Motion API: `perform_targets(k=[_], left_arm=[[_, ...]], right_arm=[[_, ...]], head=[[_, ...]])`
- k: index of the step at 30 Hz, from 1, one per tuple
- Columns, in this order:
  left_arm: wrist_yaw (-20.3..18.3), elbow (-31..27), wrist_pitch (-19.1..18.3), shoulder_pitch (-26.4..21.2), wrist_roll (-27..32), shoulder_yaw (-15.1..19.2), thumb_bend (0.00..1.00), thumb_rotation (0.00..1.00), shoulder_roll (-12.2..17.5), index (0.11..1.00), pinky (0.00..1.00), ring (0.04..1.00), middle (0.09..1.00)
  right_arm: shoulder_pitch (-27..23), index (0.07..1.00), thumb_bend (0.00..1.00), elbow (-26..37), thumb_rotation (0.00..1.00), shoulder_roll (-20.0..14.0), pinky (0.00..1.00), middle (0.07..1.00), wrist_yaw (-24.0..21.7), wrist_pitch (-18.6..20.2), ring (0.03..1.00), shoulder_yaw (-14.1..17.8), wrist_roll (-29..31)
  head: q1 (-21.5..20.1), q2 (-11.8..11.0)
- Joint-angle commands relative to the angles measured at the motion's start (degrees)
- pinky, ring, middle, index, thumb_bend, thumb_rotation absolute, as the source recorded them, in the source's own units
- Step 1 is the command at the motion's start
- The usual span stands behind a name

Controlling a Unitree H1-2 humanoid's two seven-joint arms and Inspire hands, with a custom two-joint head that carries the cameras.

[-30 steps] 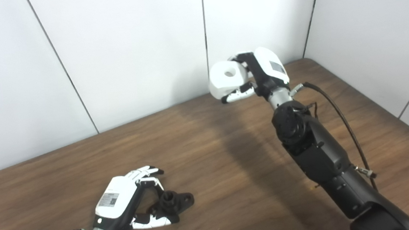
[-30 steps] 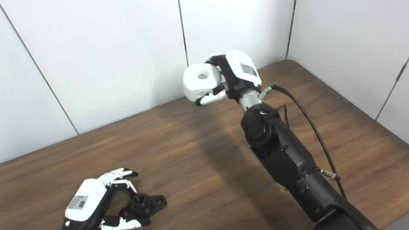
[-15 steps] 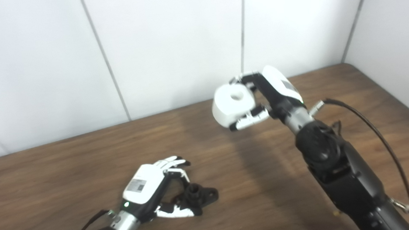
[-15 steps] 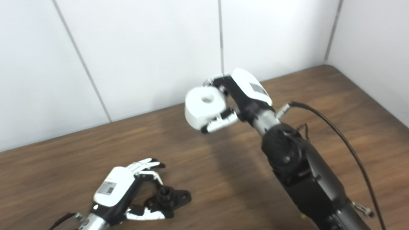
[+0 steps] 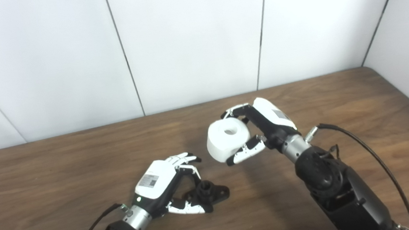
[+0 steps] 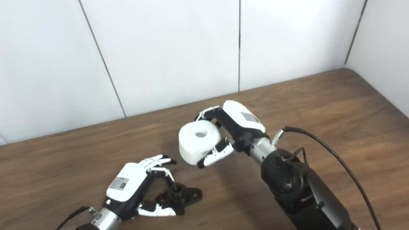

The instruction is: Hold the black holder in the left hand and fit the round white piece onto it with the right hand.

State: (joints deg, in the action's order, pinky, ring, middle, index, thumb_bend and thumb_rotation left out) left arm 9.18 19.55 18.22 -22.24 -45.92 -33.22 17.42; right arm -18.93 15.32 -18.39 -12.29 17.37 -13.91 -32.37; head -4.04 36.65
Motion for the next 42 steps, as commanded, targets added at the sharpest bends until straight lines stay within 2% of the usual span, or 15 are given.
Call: perform_targets(k=[1, 7, 14, 21, 32, 42], left_arm=[[-6.8, 4.4, -7.0, 4.3, -4.7, -2.4, 0.53, 0.06, 1.3, 0.48, 0.84, 0.887, 0.834], [-6.0, 4.7, -8.0, 4.1, -5.6, -3.1, 0.53, 0.06, 0.7, 0.48, 0.84, 0.885, 0.83], [-4.2, 6.1, -6.7, 3.7, -5.1, -3.2, 0.53, 0.06, 0.4, 0.479, 0.82, 0.883, 0.823], [-4.4, 6.7, -6.7, 3.3, -5.1, -3.5, 0.52, 0.06, 0.4, 0.48, 0.83, 0.887, 0.826], [-5.0, 6.3, -6.8, 3.2, -4.6, -3.4, 0.52, 0.06, 0.6, 0.48, 0.83, 0.884, 0.83], [-5.9, 5.1, -7.5, 3.4, -4.7, -3.3, 0.53, 0.06, 0.8, 0.48, 0.84, 0.89, 0.834]], right_arm=[[-2.3, 0.479, 0.52, 2.2, 0.13, -0.4, 0.64, 0.751, -0.6, -3.1, 0.767, -0.4, -0.1], [-2.9, 0.479, 0.52, 3.1, 0.13, -0.9, 0.64, 0.756, -3.7, -3.5, 0.762, -0.9, 0.8], [-3.5, 0.479, 0.52, 4.0, 0.13, -0.9, 0.63, 0.751, -6.7, -3.1, 0.753, -1.5, 0.0], [-3.8, 0.478, 0.52, 4.7, 0.13, -1.4, 0.63, 0.747, -9.4, -3.6, 0.752, -3.0, -1.1], [-3.5, 0.479, 0.52, 5.1, 0.13, -1.2, 0.63, 0.746, -11.9, -3.7, 0.746, -4.0, -2.0], [-2.5, 0.479, 0.52, 3.6, 0.13, -1.9, 0.62, 0.745, -12.2, -4.9, 0.746, -4.9, -2.5]], head=[[0.2, 0.2], [1.3, 0.7], [1.8, 1.2], [1.9, 1.3], [2.0, 1.6], [2.0, 2.0]])
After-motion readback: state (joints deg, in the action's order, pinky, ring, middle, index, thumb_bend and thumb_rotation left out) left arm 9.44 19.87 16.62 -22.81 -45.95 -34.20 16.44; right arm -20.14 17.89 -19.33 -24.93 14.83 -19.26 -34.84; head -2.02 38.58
